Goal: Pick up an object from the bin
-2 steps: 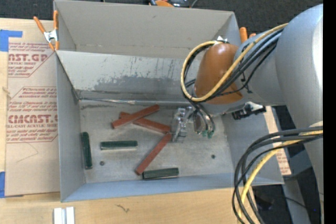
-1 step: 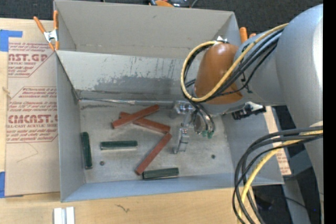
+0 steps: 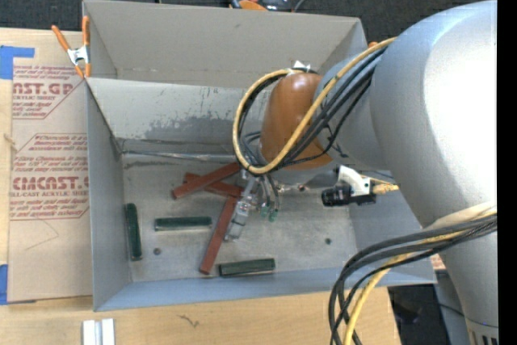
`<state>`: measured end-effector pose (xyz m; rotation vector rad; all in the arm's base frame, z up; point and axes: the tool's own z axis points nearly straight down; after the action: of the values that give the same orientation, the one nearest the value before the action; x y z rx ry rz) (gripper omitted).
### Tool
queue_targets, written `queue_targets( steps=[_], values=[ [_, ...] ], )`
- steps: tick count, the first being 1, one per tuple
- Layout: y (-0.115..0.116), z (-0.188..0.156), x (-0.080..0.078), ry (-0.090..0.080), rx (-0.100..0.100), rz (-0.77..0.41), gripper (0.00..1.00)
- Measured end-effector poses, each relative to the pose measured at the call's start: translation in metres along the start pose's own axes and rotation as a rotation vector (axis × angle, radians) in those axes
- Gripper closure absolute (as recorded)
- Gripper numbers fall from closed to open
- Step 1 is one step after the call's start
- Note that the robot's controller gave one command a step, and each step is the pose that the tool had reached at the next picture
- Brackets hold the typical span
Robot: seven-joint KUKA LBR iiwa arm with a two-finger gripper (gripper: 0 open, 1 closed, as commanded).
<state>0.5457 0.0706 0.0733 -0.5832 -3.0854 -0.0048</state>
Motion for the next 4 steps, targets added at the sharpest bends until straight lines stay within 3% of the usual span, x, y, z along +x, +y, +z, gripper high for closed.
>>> queue_targets(
  steps=[1,2,3,4],
  values=[
    [0.08,0.004,-0.003,-0.001,0.002,0.115,0.0],
    [0.077,0.003,-0.006,-0.004,0.003,0.118,1.0],
    [0.071,-0.142,-0.018,-0.01,-0.003,0.024,1.0],
    [0.07,-0.137,-0.017,-0.004,0.002,0.024,0.0]
  ],
)
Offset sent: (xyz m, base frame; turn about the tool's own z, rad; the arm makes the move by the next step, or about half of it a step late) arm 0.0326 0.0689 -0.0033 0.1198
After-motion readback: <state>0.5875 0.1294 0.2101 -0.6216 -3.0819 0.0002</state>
